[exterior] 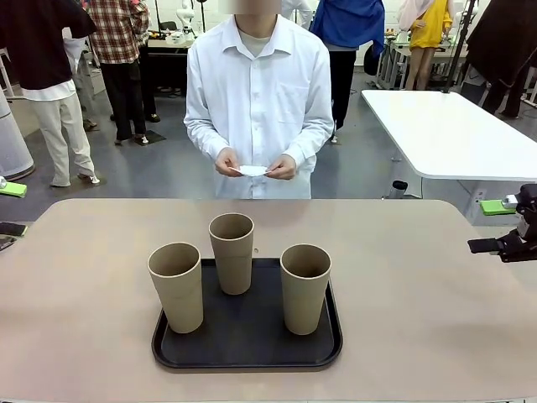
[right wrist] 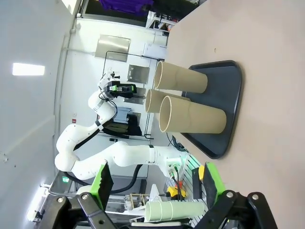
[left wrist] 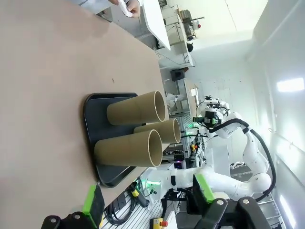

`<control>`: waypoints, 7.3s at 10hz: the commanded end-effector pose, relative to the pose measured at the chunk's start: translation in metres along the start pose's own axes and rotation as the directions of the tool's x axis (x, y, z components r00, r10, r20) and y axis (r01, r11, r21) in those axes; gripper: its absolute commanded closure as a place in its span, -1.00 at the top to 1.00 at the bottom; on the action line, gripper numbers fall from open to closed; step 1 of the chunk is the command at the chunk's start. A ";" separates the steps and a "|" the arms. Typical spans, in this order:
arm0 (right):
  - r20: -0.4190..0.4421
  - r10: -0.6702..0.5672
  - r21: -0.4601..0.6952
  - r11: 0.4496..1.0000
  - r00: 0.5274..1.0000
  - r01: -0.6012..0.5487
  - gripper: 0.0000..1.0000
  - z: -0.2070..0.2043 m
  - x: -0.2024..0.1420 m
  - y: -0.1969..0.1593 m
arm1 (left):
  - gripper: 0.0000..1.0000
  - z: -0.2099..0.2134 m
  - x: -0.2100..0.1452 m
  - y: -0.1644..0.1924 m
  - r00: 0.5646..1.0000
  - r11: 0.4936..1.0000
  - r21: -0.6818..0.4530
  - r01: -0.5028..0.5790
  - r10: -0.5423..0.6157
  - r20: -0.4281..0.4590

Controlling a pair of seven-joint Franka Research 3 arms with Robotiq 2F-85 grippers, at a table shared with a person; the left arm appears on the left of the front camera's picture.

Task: Place coasters on the table and set cups on them.
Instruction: Pick up one Reusable plastic cup and place it on a coaster set by the human.

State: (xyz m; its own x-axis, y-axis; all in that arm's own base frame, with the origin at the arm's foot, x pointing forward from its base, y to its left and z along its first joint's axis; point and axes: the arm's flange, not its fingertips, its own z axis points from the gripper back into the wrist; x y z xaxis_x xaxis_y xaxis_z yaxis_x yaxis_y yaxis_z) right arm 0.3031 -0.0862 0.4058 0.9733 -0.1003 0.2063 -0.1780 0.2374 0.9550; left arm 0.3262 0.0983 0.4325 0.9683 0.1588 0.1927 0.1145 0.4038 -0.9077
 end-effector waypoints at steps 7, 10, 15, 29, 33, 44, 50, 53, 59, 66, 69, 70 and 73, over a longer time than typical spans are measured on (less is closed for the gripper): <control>0.009 -0.015 0.018 1.000 1.000 0.015 1.00 0.002 0.000 -0.001 | 1.00 0.000 0.001 0.001 1.000 1.000 -0.011 0.005 -0.005 0.008; 0.009 -0.015 0.018 1.000 1.000 0.015 1.00 0.002 0.000 -0.001 | 1.00 0.000 0.001 0.001 1.000 1.000 -0.011 0.005 -0.005 0.008; 0.009 -0.015 0.018 1.000 1.000 0.015 1.00 0.002 0.000 -0.001 | 1.00 0.000 0.001 0.001 1.000 1.000 -0.011 0.005 -0.005 0.008; -0.504 0.602 -0.098 0.673 0.620 -0.733 1.00 0.009 0.044 0.058 | 1.00 0.000 0.001 0.001 1.000 1.000 -0.011 0.005 -0.005 0.008; -0.508 0.804 -0.082 0.313 0.310 -0.946 1.00 -0.054 0.050 0.125 | 1.00 0.000 0.001 0.001 1.000 1.000 -0.011 0.005 -0.005 0.008; -0.410 0.912 0.111 0.082 0.030 -0.990 1.00 -0.094 0.047 0.104 | 1.00 0.000 0.001 0.001 1.000 1.000 -0.011 0.005 -0.005 0.008; -0.174 0.977 0.211 0.159 0.123 -0.965 1.00 -0.143 0.063 0.009 | 1.00 0.000 0.001 0.001 1.000 1.000 -0.011 0.005 -0.005 0.008; -0.176 0.976 0.249 0.171 0.129 -0.953 1.00 -0.170 0.064 -0.021 | 1.00 0.000 0.001 0.001 1.000 1.000 -0.011 0.005 -0.005 0.008; -0.185 0.971 0.247 0.198 0.154 -0.949 1.00 -0.163 0.055 -0.018 | 1.00 0.000 0.001 0.001 1.000 1.000 -0.011 0.005 -0.005 0.008; -0.058 0.973 0.362 0.230 0.224 -0.903 1.00 -0.192 0.053 -0.069 | 1.00 0.000 0.001 0.001 1.000 1.000 -0.011 0.005 -0.005 0.008; 0.021 0.976 0.390 0.193 0.219 -0.900 1.00 -0.211 0.053 -0.087 | 1.00 0.000 0.001 0.001 1.000 1.000 -0.011 0.005 -0.005 0.008; 0.030 0.976 0.391 0.188 0.217 -0.901 1.00 -0.217 0.053 -0.089 | 1.00 0.000 0.001 0.001 1.000 1.000 -0.011 0.005 -0.005 0.008; 0.013 0.972 0.410 0.210 0.236 -0.888 1.00 -0.238 0.053 -0.097 | 1.00 0.000 0.001 0.001 1.000 1.000 -0.011 0.005 -0.005 0.008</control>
State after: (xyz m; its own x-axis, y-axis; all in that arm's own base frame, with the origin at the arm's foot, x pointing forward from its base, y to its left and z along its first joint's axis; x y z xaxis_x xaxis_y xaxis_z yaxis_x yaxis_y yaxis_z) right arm 0.3992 0.1064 0.2796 0.0636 0.2075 0.9762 -0.9579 -0.2617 0.1180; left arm 0.3256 0.0980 0.4314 0.9708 0.1556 0.1825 0.1045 0.4101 -0.9060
